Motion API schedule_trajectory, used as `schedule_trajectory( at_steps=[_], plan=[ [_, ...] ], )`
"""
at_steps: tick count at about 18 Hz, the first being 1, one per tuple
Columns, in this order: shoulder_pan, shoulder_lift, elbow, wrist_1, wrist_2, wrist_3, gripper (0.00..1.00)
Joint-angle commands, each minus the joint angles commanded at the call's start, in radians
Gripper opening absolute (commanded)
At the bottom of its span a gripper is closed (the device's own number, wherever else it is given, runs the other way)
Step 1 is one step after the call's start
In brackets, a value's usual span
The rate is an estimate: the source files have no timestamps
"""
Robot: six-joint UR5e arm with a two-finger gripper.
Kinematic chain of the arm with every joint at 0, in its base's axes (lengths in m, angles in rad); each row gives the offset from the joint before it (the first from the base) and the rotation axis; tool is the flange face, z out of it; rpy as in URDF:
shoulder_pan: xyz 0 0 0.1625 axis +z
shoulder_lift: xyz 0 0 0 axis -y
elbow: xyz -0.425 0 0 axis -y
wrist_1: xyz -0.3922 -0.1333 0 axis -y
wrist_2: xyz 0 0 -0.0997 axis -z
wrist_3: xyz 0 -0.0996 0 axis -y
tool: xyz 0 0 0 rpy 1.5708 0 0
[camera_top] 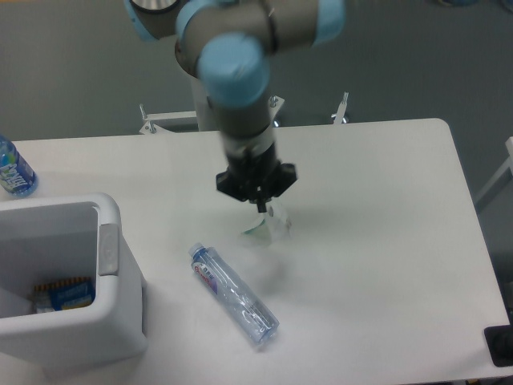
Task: Place the trash in the trash can
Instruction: 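Lower the gripper onto the plastic bag and close on it, then lift the bag and carry it over the white trash bin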
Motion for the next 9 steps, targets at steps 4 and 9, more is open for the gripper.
schedule_trajectory(
  at_steps=[4,9],
  plan=[
    [0.017,0.008,0.048,0.006,-0.143,-0.058,0.0],
    [0.0,0.031,0.074,0.009,-0.306,-0.196,0.0]
  ],
)
